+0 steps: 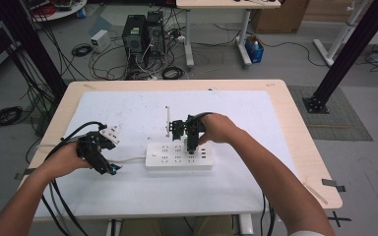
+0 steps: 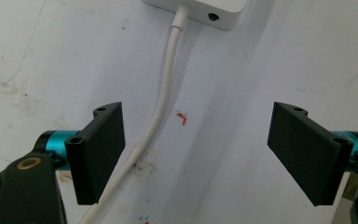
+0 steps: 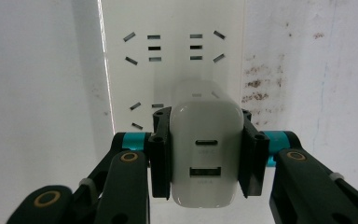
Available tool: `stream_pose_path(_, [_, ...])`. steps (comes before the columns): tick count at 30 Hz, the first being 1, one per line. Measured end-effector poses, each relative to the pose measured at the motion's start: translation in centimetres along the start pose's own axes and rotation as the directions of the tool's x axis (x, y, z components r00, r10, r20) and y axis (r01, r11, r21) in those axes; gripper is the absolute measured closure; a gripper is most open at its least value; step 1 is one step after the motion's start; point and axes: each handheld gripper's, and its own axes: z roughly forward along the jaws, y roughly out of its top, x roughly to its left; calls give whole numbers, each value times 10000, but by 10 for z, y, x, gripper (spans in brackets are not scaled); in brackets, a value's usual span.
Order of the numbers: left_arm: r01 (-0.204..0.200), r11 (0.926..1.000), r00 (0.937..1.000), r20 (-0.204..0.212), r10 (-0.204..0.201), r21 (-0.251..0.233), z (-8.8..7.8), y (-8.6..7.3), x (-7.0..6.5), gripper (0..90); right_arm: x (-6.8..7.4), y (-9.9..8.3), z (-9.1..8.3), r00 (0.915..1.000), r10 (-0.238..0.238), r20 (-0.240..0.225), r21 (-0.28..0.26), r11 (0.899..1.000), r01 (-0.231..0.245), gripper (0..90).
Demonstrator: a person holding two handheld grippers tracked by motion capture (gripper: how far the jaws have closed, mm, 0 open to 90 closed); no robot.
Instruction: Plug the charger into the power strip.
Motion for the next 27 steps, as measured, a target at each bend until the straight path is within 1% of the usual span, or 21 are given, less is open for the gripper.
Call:
stream_pose_path(1, [167,9997,9999,28,-166,-183,1,0,-2,191,1,1,4,9999,-110,65,131,9999,109,627])
stream_pose_path(2, [-34,10000,10000,51,34,-25,-1,1,-3,191,1,2,5,9998,-183,54,100,9998,183,626])
stream_pose_path(3, [-101,9999,9999,36,101,-7,-1,2,-3,191,0,3,5,10000,-87,30,84,9999,86,626])
stream_pose_path(4, [-82,10000,10000,35,82,-29,-1,3,-3,192,-2,2,5,9999,-134,-89,35,9999,134,627])
stream_pose_path(5, [-51,10000,10000,25,51,-9,0,3,-3,191,-2,2,5,9999,45,-118,103,9999,-44,627])
stream_pose_path(6, [-14,10000,10000,31,14,1,1,3,-3,191,-4,2,5,9998,-36,-200,69,10000,38,628])
stream_pose_path(7, [139,9999,9999,52,-138,-89,2,3,-3,191,-5,2,5,9997,-6,-261,92,10000,9,628])
stream_pose_path(8, [176,9998,9998,61,-175,-95,4,3,-3,191,-5,3,5,9996,-21,-287,116,9999,24,628])
stream_pose_path(10, [114,9999,9999,77,-113,-64,5,2,-3,191,-7,4,5,9993,21,-365,172,9999,-15,628])
stream_pose_path(12, [274,9995,9996,117,-272,-124,6,1,-4,191,-9,4,6,9987,132,-496,139,9998,-126,629])
stream_pose_path(13, [285,9995,9995,96,-284,-117,6,0,-3,192,-9,5,6,9984,202,-528,259,9995,-189,629])
stream_pose_path(14, [372,9992,9993,68,-371,-115,6,-1,-3,192,-9,6,7,9987,80,-502,177,9998,-72,629])
stream_pose_path(15, [330,9994,9994,45,-329,-96,5,-2,-1,191,-8,7,7,9992,33,-411,236,9997,-24,629])
stream_pose_path(17, [455,9989,9990,5,-455,-152,4,-3,-2,191,-3,7,7,9999,-51,-150,330,9994,56,629])
stream_pose_path(18, [419,9990,9991,-15,-419,-131,4,-2,-1,191,0,7,7,9999,-117,-1,330,9994,117,629])
stream_pose_path(19, [419,9990,9991,-15,-419,-131,4,-2,-1,191,0,7,7,9999,-117,-1,330,9994,117,629])
stream_pose_path(20, [364,9993,9993,-33,-365,-118,3,-2,-1,191,2,7,8,9997,-208,134,262,9994,205,629])
stream_pose_path(21, [390,9992,9992,-38,-390,-106,3,-2,-1,191,5,7,8,9993,-267,280,337,9991,258,629])
stream_pose_path(22, [449,9989,9990,-29,-449,-152,3,-2,-1,191,6,8,9,9992,-235,315,418,9989,222,629])
stream_pose_path(24, [518,9984,9986,-32,-519,-241,3,-1,-2,191,4,9,9,9992,-303,241,437,9986,293,629])
stream_pose_path(27, [547,9983,9984,-94,-549,-194,1,-1,-1,191,-2,8,9,9998,-166,-122,406,9990,171,629])
